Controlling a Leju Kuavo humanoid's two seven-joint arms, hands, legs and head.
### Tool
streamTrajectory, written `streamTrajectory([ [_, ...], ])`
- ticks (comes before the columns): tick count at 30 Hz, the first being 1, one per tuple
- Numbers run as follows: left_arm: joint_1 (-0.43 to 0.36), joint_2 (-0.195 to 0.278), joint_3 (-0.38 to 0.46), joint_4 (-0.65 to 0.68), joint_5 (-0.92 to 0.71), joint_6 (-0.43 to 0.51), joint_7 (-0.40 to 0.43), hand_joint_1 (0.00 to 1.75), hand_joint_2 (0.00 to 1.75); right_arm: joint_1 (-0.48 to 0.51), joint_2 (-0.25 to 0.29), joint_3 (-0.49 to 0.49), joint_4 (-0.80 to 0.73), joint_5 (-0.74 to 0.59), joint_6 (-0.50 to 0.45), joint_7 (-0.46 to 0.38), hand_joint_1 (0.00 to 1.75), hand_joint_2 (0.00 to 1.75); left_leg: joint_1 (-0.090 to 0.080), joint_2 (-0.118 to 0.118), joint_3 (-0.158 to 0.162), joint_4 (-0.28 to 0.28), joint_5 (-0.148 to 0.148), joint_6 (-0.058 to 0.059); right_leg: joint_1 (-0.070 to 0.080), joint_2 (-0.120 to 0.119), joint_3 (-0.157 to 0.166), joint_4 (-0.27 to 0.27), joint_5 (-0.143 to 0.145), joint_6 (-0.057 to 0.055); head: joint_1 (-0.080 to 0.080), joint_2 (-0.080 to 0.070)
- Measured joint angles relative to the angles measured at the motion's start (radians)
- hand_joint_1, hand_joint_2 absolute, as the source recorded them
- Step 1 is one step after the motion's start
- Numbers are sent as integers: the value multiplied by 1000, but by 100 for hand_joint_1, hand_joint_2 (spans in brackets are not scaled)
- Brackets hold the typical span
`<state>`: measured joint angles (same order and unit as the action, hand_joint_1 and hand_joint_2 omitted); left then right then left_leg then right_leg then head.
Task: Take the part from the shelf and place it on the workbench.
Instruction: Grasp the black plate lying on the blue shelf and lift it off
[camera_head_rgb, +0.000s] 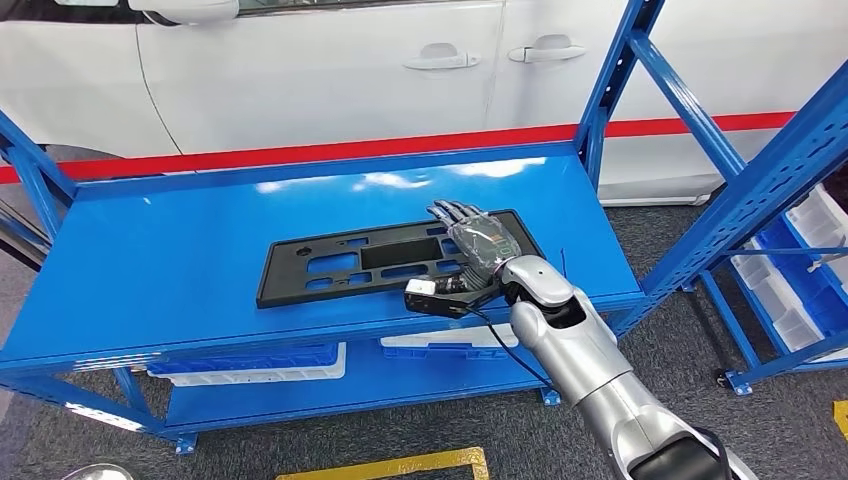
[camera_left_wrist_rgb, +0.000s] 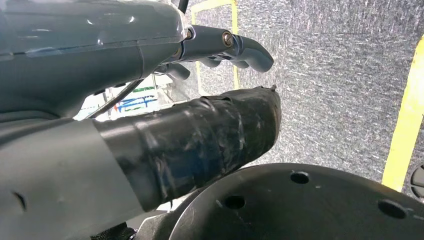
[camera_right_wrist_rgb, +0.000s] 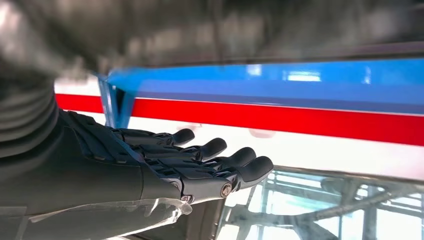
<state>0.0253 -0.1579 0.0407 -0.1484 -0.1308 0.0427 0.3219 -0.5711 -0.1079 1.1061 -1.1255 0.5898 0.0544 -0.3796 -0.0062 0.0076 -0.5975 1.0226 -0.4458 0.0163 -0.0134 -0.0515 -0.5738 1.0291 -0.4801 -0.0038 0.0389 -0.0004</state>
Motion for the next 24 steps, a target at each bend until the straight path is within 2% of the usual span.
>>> streamTrajectory([
  [6, 0, -2, 2, 0, 9, 10, -1, 0, 0, -2, 8, 0, 23, 48, 0, 56, 0, 175, 0, 0, 0, 0, 0, 0, 1, 0, 0, 0, 0, 0, 0, 0],
  [8, 0, -4, 8, 0, 26, 21, -8, 0, 0, -9, 29, 1, 39, 72, 10, 66, 0, 175, 0, 1, 0, 0, 0, 0, 1, 2, 0, 1, 0, 0, 0, 0],
  [10, 0, -7, 23, 0, 49, 32, -30, 0, 0, -26, 82, 8, 70, 85, 33, 84, 0, 175, 1, 6, 0, -1, 0, 0, 2, 6, -1, 2, 0, 0, 0, 0],
  [12, -1, -12, 36, 0, 62, 15, -57, 0, 0, -49, 162, 17, 120, 84, 27, 122, 0, 175, 1, 10, 1, -1, 0, 0, 2, 11, -3, 3, 0, 0, 0, 0],
  [15, -2, -22, 42, 0, 59, -27, -102, 0, 0, -84, 279, 20, 199, 79, -84, 193, 0, 175, 1, 9, 0, -1, 1, -1, 1, 9, -4, 3, 0, 0, 0, 0],
  [17, 0, -26, 46, 0, 57, -31, -119, 0, 0, -110, 322, 19, 232, 86, -136, 227, 0, 175, 2, 7, 0, -1, 1, -1, 2, 7, -4, 3, 0, -1, 0, 0],
  [21, 3, -37, 50, 0, 56, -20, -121, 0, 0, -134, 351, 4, 289, 100, -161, 245, 0, 175, 2, 6, 0, -1, 1, -1, 2, 6, -3, 3, -1, -1, 0, 0],
  [24, 3, -47, 50, 0, 37, 0, -105, 0, 0, -130, 334, -16, 309, 117, -185, 254, 0, 175, 2, 6, 0, 0, 1, -1, 0, 7, -4, 3, 0, 0, 0, 0],
])
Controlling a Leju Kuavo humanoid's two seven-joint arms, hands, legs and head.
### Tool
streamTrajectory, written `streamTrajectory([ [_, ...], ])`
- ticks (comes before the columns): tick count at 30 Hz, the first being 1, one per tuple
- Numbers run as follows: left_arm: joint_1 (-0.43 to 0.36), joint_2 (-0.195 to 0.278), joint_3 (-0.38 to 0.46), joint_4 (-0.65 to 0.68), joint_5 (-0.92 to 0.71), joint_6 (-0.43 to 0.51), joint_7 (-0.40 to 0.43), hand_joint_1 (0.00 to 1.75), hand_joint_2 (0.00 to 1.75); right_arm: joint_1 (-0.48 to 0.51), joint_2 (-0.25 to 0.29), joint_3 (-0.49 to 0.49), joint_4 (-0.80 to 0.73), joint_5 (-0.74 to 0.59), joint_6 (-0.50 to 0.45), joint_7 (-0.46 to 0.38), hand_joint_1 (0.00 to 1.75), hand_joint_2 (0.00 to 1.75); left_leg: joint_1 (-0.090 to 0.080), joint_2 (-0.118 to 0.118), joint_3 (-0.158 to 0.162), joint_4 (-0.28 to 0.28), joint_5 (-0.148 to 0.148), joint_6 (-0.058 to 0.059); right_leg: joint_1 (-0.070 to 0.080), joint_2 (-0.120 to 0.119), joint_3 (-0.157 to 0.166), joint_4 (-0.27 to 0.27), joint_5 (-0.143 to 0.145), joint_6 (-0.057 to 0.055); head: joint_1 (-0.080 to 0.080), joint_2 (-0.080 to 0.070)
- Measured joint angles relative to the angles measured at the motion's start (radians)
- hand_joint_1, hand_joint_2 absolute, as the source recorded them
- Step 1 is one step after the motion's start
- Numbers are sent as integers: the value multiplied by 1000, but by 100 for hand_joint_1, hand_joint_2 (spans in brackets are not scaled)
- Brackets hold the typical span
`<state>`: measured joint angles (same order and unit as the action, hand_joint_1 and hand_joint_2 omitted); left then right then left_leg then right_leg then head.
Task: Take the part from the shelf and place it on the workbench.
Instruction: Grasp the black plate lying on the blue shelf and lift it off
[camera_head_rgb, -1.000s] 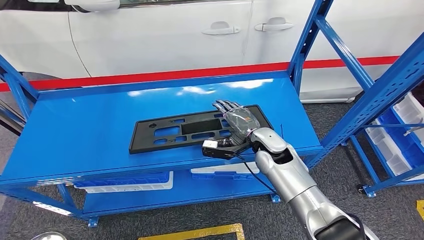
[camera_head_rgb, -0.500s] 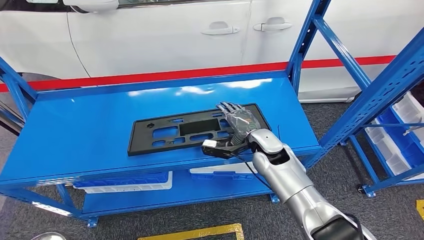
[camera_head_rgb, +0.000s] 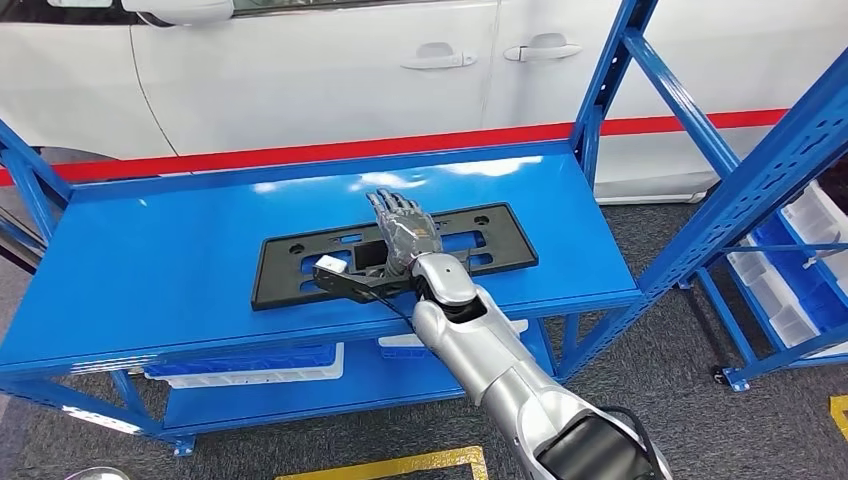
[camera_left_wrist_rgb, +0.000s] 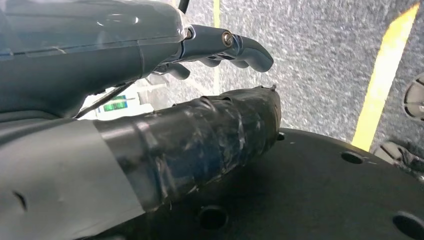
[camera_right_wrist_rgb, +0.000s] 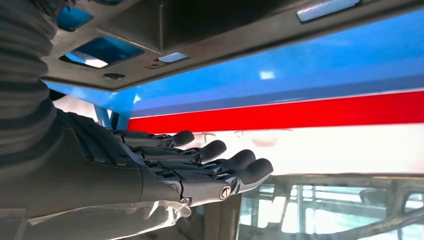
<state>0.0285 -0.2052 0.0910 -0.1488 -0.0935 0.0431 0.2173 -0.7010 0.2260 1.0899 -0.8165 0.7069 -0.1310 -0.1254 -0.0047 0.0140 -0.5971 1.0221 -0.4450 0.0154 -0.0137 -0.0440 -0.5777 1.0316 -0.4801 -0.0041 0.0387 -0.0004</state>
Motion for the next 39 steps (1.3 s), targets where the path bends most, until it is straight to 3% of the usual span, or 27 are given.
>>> streamTrajectory([
  [5, 3, -3, -4, 0, -31, -6, -10, 0, 0, 39, -141, -76, -48, 21, -20, -22, 0, 175, -1, -10, 0, 1, 0, 2, -1, -11, 6, -2, -1, 2, 0, 0],
  [8, 4, 1, -4, 0, -32, -17, -13, 0, 0, 61, -199, -116, -78, 39, -9, -30, 0, 175, -2, -5, -1, 1, -1, 4, -2, -5, 5, -2, 1, 6, 0, 0],
  [20, 0, 2, -4, 0, -2, -12, -11, 0, 0, 87, -247, -167, -127, 76, 62, -49, 0, 175, -2, 1, 0, 2, -1, 5, 0, 1, 2, -3, 3, 8, 0, 0],
  [24, 0, 2, -4, 0, 4, -11, -7, 0, 0, 103, -250, -195, -163, -48, 124, -93, 0, 0, -2, 1, 0, 2, -1, 5, 0, 1, 2, -3, 3, 8, 0, 0],
  [29, 2, 1, -4, 0, -1, -13, -22, 0, 0, 193, -249, -322, -340, -437, 263, -196, 0, 0, -1, 0, -1, 2, -1, 5, -1, 0, 2, -3, 2, 8, 0, 0],
  [39, 1, -1, -4, 0, -1, -12, -38, 0, 0, 288, -249, -457, -626, -625, 329, -227, 0, 0, -1, 0, -1, 2, -1, 5, -2, 1, 2, -3, 2, 8, 0, 0],
])
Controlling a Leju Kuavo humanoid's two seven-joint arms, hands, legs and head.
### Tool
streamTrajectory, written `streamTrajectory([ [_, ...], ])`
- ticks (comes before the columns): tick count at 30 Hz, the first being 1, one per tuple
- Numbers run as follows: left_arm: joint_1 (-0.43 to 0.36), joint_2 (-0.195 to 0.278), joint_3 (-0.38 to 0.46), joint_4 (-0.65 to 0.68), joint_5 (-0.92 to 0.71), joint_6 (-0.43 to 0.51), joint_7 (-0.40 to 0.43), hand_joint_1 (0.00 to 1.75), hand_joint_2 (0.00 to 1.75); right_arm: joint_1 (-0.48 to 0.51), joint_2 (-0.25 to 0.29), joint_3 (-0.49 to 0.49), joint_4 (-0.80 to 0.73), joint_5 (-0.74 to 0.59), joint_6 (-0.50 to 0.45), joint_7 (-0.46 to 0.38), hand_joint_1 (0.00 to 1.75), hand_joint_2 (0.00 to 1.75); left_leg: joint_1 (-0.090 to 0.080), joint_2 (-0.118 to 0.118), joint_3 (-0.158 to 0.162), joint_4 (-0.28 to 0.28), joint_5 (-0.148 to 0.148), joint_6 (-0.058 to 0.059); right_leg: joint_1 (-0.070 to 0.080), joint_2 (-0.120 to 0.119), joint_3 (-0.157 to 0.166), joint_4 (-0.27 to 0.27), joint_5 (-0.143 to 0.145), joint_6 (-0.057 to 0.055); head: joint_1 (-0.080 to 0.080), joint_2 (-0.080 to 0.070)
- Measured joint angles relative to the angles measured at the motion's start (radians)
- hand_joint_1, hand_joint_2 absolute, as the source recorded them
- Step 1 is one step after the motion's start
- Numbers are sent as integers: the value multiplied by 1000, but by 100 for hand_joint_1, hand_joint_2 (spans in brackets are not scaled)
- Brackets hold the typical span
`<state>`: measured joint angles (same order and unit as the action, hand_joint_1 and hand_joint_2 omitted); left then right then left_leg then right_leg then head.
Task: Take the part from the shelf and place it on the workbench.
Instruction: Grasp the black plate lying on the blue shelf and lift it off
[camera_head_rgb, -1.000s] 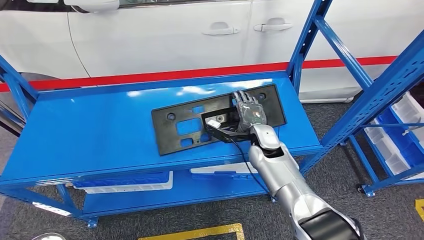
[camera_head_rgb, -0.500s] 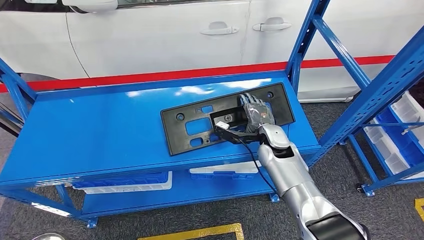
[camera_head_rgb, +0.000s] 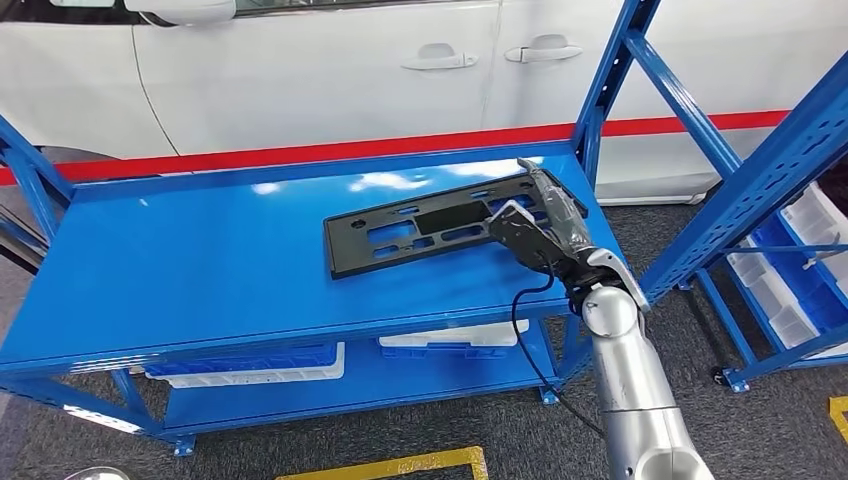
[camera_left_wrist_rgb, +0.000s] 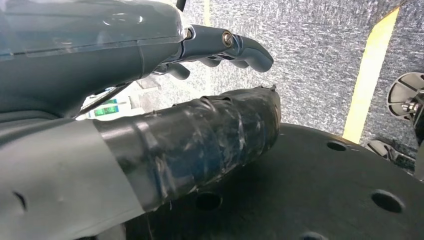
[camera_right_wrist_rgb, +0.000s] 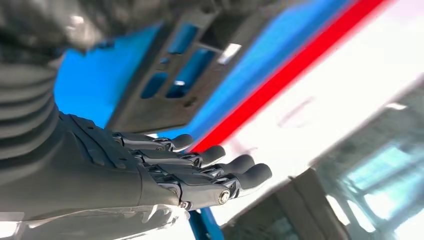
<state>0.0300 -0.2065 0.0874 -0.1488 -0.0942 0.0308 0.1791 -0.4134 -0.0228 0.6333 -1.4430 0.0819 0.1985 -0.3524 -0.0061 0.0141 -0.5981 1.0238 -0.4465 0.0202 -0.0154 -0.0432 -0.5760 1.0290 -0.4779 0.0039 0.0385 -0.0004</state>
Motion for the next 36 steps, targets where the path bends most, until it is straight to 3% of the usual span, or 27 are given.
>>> streamTrajectory([
  [4, 1, -3, 0, 0, 5, 0, -2, 0, 0, 40, -12, -27, -128, -33, -2, -58, 0, 0, 0, 0, 0, 0, 0, 0, 0, -1, 0, 0, 0, 0, 0, 0],
  [8, 0, -5, 1, 0, 12, 1, 2, 0, 0, 47, -58, -60, -235, -1, 9, -51, 0, 175, 0, 0, 0, 0, 0, 0, 0, 0, 0, 0, 0, 0, 0, 0],
  [12, -1, -4, 2, 0, 12, 1, 20, 0, 0, 42, -116, -60, -238, 180, -6, -10, 0, 175, 0, 0, 0, 0, 0, 0, 0, -1, 1, 0, 0, 0, 0, 0],
  [17, -3, 1, 2, 0, -1, -4, 33, 0, 0, -4, -179, 35, -126, 489, -128, 41, 0, 175, 0, 0, 1, 0, 0, 1, 0, 0, 2, 0, 0, 0, 0, 0],
  [25, -3, 4, 1, 0, -3, -5, 33, 0, 0, -51, -216, 169, -16, 620, -189, 85, 0, 175, 0, -2, 0, 0, 1, 1, 1, -3, 1, 0, 0, 0, 0, 0],
  [36, -4, 6, 1, 0, -4, -5, 34, 0, 0, -79, -222, 244, 47, 640, -202, 88, 0, 175, 0, -2, 0, 0, 1, 1, 0, -3, 1, 0, 0, 0, 0, 0],
])
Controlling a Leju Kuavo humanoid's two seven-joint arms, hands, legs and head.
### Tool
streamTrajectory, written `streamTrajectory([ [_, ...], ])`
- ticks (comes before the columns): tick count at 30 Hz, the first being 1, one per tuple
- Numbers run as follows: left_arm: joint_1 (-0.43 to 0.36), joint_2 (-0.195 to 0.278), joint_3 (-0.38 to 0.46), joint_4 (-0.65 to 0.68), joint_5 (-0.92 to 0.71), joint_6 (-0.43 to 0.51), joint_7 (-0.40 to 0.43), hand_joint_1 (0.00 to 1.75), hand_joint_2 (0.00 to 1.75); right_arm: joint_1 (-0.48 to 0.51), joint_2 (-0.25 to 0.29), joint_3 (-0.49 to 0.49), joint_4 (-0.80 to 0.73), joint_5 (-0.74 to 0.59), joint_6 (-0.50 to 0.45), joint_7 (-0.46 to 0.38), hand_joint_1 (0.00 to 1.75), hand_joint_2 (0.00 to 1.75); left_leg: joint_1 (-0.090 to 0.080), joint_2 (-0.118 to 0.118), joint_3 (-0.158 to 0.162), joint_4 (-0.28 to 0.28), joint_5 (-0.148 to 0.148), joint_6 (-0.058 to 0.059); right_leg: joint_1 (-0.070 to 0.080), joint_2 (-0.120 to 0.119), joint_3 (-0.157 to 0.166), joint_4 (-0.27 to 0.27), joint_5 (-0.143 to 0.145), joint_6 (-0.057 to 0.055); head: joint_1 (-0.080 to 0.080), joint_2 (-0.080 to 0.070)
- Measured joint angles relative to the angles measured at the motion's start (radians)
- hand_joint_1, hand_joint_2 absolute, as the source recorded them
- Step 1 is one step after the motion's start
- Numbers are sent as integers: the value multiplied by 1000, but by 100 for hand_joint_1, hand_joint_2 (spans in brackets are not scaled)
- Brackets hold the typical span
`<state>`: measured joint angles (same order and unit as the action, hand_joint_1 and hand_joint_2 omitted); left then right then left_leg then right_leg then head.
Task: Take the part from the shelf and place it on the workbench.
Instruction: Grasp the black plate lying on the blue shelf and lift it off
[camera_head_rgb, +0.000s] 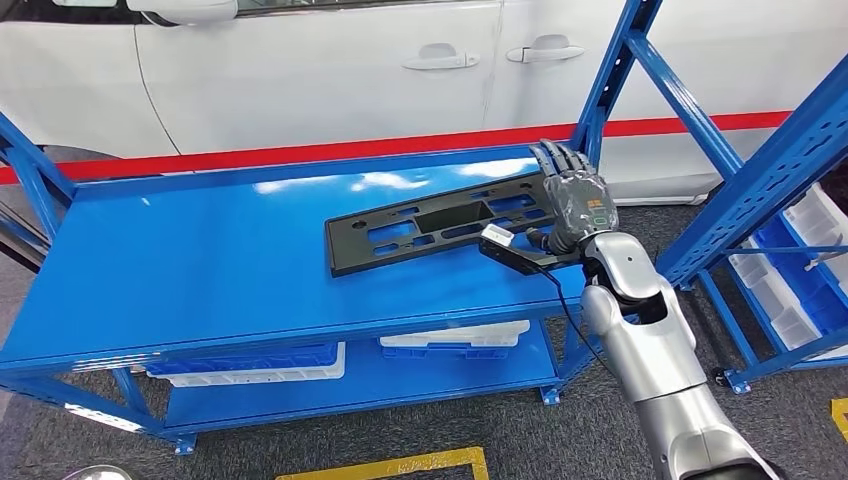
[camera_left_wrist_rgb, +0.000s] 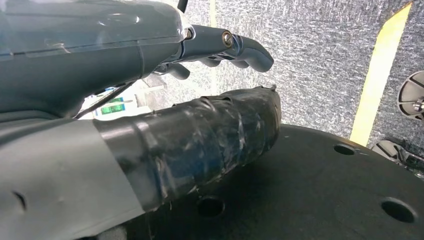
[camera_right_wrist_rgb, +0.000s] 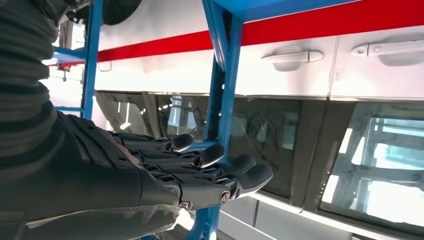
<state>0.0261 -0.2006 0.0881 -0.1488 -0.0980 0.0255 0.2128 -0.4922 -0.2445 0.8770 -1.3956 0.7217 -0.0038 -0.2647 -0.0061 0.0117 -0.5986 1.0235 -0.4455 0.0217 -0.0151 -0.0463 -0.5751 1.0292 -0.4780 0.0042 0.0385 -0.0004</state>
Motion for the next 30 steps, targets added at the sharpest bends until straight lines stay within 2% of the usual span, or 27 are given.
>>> streamTrajectory([
  [7, 0, 7, 0, 0, 1, 4, 18, 0, 0, -12, 1, 32, 32, 3, -20, -12, 0, 175, 0, 0, 0, 0, 0, 0, 0, 0, 0, 0, 0, 0, 0, 0],
  [14, 0, 15, 0, 0, 4, 4, 24, 0, 0, -49, 0, 66, 71, 1, 10, -38, 0, 175, 0, 0, 0, 0, 0, 0, 0, 0, 0, 0, 0, 0, 0, 0],
  [30, 0, 23, 0, 0, 5, 4, 24, 0, 0, -144, 10, 167, 265, 2, 41, -38, 0, 175, 0, 0, 0, 0, 0, 0, 0, 0, 0, 0, 0, 0, 0, 0],
])
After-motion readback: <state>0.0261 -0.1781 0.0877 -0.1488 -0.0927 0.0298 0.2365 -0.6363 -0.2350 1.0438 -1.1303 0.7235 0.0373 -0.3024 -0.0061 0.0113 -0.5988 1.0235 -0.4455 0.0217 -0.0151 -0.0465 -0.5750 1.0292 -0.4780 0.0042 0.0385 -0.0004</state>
